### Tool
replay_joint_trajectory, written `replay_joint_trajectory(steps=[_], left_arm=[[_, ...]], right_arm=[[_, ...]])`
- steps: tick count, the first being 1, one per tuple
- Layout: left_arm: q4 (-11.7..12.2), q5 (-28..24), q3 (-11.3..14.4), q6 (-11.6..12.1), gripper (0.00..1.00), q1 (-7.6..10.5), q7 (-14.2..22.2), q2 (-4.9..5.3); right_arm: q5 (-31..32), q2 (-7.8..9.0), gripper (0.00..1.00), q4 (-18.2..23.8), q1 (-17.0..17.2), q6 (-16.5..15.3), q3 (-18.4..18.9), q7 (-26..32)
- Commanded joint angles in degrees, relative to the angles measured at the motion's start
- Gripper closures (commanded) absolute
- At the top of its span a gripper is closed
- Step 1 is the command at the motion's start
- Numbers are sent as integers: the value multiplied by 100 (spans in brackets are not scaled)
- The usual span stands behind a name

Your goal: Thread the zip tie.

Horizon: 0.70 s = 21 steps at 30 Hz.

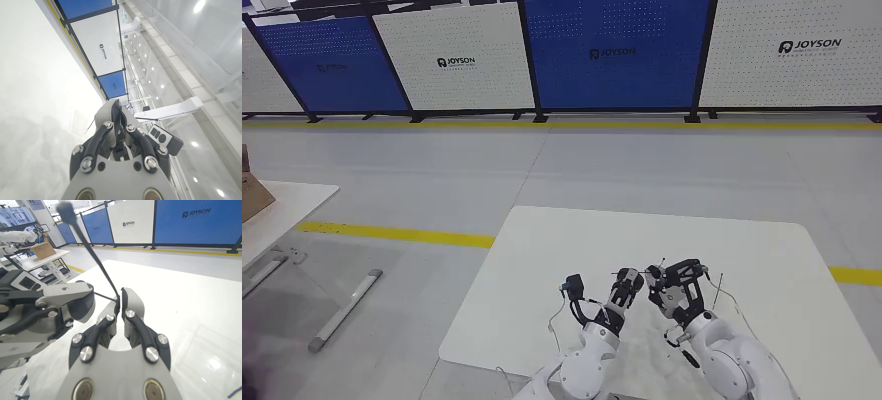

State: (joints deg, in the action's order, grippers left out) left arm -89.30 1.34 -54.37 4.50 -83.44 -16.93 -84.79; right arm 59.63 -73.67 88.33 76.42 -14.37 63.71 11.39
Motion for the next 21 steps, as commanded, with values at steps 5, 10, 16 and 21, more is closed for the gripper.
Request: replay_joint_trajectory(steps=[5, 10, 16, 21], left_arm=[[-15, 22, -4, 56, 100, -10, -17, -5], [-19, -3, 3, 136, 100, -11, -10, -12], [-75, 17, -9, 317, 100, -67, 41, -5], [-118, 56, -36, 385, 100, -116, 50, 4]], right_arm=[[-75, 3, 100, -7, 1, -52, 19, 41], [-135, 6, 100, -26, -11, -95, 34, 100], [-145, 10, 100, -23, -23, -121, 30, 183], [-150, 10, 100, -22, -37, -127, 16, 216]])
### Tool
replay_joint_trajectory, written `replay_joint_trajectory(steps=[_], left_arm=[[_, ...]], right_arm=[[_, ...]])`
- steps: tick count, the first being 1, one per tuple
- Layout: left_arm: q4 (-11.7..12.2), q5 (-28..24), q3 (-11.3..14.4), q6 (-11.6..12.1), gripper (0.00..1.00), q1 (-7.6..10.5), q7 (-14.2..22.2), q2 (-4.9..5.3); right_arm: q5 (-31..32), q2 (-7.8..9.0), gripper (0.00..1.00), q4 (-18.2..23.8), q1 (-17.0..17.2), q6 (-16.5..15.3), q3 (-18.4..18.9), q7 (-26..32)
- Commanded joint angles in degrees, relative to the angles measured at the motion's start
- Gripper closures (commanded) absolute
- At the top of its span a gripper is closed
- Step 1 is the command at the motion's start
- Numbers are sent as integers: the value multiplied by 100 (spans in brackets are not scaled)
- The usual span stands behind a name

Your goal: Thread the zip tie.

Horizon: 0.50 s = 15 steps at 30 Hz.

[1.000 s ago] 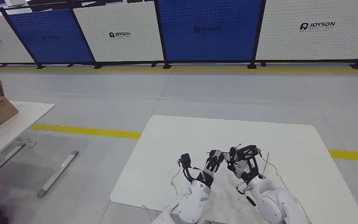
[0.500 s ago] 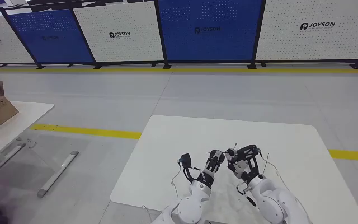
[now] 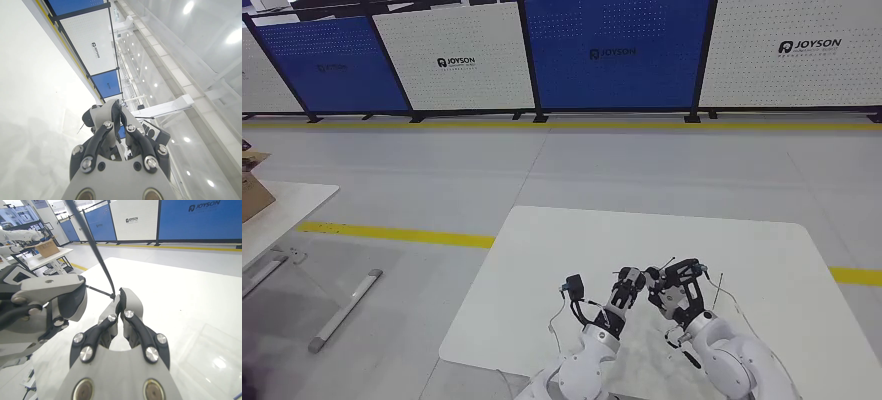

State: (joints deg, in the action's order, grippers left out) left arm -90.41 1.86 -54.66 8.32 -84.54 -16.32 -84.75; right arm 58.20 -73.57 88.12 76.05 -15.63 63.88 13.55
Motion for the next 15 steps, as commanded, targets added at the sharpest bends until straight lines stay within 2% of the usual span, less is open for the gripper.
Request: replay_joint_trajectory(steps=[1, 5, 6, 7, 8, 11, 15], left_arm=[[-13, -2, -16, 3, 100, -9, -20, 1], [-26, -24, -39, 16, 100, -13, -28, 0], [-24, -23, -44, 17, 100, -14, -36, 0], [-15, -24, -52, 11, 100, -10, -53, -1], [-5, -26, -55, 6, 100, -5, -61, -3], [34, -34, -57, -11, 100, 17, -96, -10], [70, -28, -48, -15, 100, 39, -123, -19]], right_arm=[[-14, -1, 100, -2, -2, 0, -1, 0], [-68, 0, 100, -10, 2, 0, 13, 6], [-89, 2, 75, -11, 5, -20, 20, 2], [-107, 5, 60, -9, 13, -58, 29, -3], [-113, 8, 53, -2, 22, -80, 38, -17], [-131, 16, 51, 34, 67, -122, 67, -93], [-194, 24, 58, 54, 101, -143, 107, -127]])
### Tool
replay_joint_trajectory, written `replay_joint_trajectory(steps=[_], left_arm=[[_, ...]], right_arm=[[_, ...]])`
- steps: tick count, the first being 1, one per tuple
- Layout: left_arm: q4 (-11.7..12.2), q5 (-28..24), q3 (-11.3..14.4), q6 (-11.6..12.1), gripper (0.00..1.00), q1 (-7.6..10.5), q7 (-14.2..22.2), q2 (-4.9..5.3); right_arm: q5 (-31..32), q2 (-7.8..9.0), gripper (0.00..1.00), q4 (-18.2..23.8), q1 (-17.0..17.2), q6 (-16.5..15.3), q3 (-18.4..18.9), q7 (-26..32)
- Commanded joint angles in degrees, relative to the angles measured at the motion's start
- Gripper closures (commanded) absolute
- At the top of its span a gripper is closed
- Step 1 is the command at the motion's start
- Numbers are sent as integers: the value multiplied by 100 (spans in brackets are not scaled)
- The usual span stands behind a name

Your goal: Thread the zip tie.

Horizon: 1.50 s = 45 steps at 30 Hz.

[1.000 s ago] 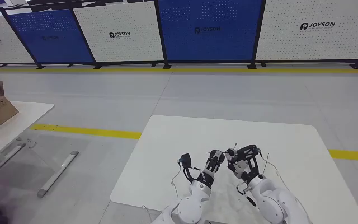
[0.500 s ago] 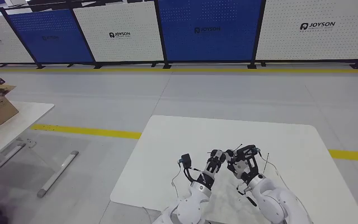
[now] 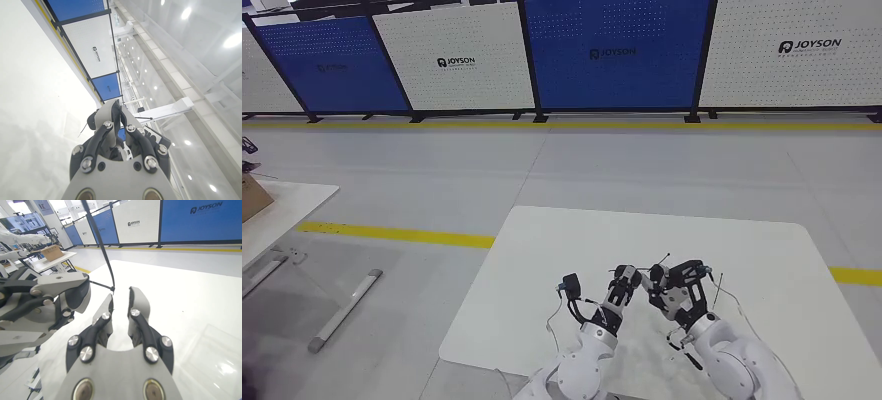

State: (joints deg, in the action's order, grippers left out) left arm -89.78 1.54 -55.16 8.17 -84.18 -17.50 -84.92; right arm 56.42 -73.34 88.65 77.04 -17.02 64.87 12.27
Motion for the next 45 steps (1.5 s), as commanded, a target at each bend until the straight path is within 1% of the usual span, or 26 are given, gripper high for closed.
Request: replay_joint_trajectory(steps=[1, 5, 8, 9, 15, 23, 24, 26, 30, 31, 32, 36, 45], left_arm=[[12, 6, 5, 0, 100, 5, -7, -3], [38, 44, 19, 0, 100, 9, -24, -9], [63, 77, 33, -4, 100, 13, -41, -14], [70, 84, 37, -4, 100, 14, -45, -15], [91, 106, 45, -6, 100, 21, -66, -23], [143, 196, 61, -6, 100, 39, -156, -37], [148, 199, 63, -6, 100, 42, -162, -39], [157, 209, 66, -4, 100, 47, -171, -43], [172, 274, 70, 11, 100, 48, -198, -46], [175, 281, 71, 10, 100, 47, -205, -47], [179, 286, 73, 8, 100, 47, -211, -49], [187, 278, 72, 6, 100, 49, -223, -56], [134, 262, 54, 118, 100, 17, -223, -61]], right_arm=[[-26, 2, 60, -1, 3, -5, 13, -2], [-58, 3, 67, -17, -2, -16, 17, -24], [-59, 4, 70, -23, -8, -24, 15, -43], [-58, 4, 69, -24, -9, -25, 16, -53], [-63, 9, 77, -20, 7, -23, 38, -117], [-75, 15, 81, -18, 14, -79, 31, -122], [-80, 15, 87, -17, 14, -81, 31, -127], [-88, 15, 96, -20, 13, -87, 29, -136], [-98, 16, 94, -25, 1, -95, 19, -115], [-102, 15, 96, -27, -3, -98, 14, -110], [-107, 15, 100, -31, -8, -99, 10, -107], [-108, 14, 100, -39, -22, -96, -5, -94], [-124, 13, 100, -78, -53, -95, -36, -40]])
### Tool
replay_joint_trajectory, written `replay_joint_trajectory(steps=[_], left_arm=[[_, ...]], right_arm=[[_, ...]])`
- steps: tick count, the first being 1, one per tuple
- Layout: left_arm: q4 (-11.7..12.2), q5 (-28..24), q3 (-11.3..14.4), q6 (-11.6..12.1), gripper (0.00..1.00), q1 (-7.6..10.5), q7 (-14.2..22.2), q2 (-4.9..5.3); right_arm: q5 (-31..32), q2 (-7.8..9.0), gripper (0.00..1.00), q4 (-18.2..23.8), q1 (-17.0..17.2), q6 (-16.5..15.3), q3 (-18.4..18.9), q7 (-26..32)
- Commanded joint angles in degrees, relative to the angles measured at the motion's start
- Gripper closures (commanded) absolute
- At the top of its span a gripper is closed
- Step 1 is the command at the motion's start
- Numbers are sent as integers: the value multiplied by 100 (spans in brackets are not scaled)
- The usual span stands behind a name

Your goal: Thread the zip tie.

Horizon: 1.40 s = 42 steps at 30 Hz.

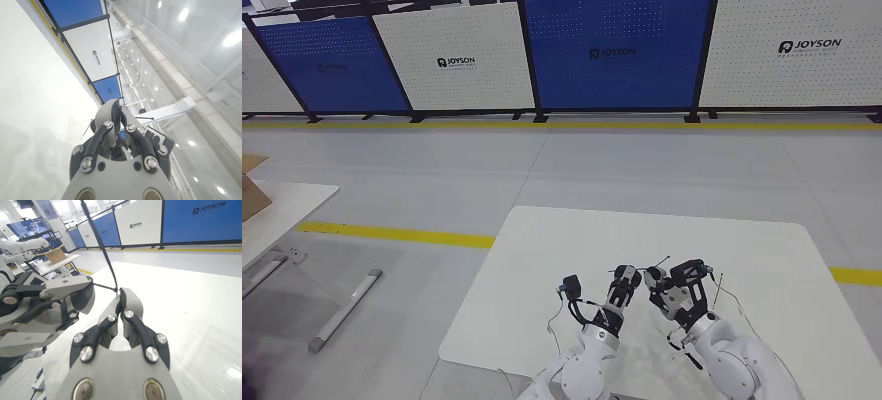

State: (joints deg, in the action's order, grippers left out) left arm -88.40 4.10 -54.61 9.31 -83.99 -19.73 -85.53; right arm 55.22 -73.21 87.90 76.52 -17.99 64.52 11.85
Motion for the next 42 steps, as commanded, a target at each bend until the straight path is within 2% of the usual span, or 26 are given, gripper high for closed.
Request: replay_joint_trajectory(steps=[1, 3, 5, 6, 8, 19, 35, 36, 38, 42], left_arm=[[-7, 11, -3, 8, 100, -6, -4, -1], [-9, 23, -6, 9, 100, -9, -11, -2], [-10, 43, -8, 1, 100, -10, -21, -4], [-8, 49, -7, -5, 100, -9, -24, -5], [-2, 57, -5, -12, 100, -5, -29, -7], [31, 110, 12, -1, 100, -3, -23, -20], [61, 189, 22, 22, 100, -36, -18, -28], [63, 194, 23, 21, 100, -35, -19, -28], [65, 196, 24, 25, 100, -35, -23, -30], [68, 202, 22, 39, 100, -33, -29, -34]], right_arm=[[-10, 0, 100, -7, -3, 2, -3, 6], [-20, 1, 100, -12, -5, -13, -3, 14], [-15, 7, 74, -3, 0, -41, 6, 21], [-5, 9, 69, 6, 5, -49, 10, 22], [13, 14, 67, 29, 18, -54, 20, 18], [8, 25, 78, 106, 66, 14, 61, -43], [-17, 31, 83, 102, 56, -5, 59, -66], [-17, 31, 84, 99, 53, -6, 57, -63], [-15, 31, 98, 96, 50, -8, 53, -60], [-25, 32, 100, 89, 51, -8, 50, -69]])
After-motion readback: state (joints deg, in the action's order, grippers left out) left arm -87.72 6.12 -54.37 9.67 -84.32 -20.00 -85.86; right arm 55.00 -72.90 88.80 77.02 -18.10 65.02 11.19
